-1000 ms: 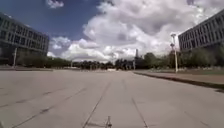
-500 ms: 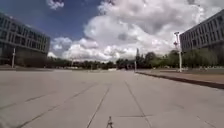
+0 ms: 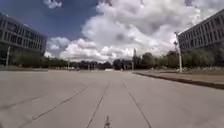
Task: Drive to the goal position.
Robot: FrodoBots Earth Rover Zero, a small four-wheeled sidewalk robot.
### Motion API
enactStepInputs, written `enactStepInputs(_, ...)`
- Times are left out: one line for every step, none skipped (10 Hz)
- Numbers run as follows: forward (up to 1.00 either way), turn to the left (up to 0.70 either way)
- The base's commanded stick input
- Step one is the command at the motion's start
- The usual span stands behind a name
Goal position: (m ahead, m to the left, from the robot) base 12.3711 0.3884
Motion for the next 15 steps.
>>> enactStepInputs(1.0,0.0)
enactStepInputs(1.0,0.0)
enactStepInputs(1.0,0.0)
enactStepInputs(1.0,0.0)
enactStepInputs(1.0,0.0)
enactStepInputs(1.0,0.0)
enactStepInputs(1.0,0.0)
enactStepInputs(1.0,0.0)
enactStepInputs(1.0,0.0)
enactStepInputs(1.0,0.0)
enactStepInputs(1.0,0.0)
enactStepInputs(1.0,0.0)
enactStepInputs(1.0,0.0)
enactStepInputs(1.0,0.0)
enactStepInputs(1.0,0.0)
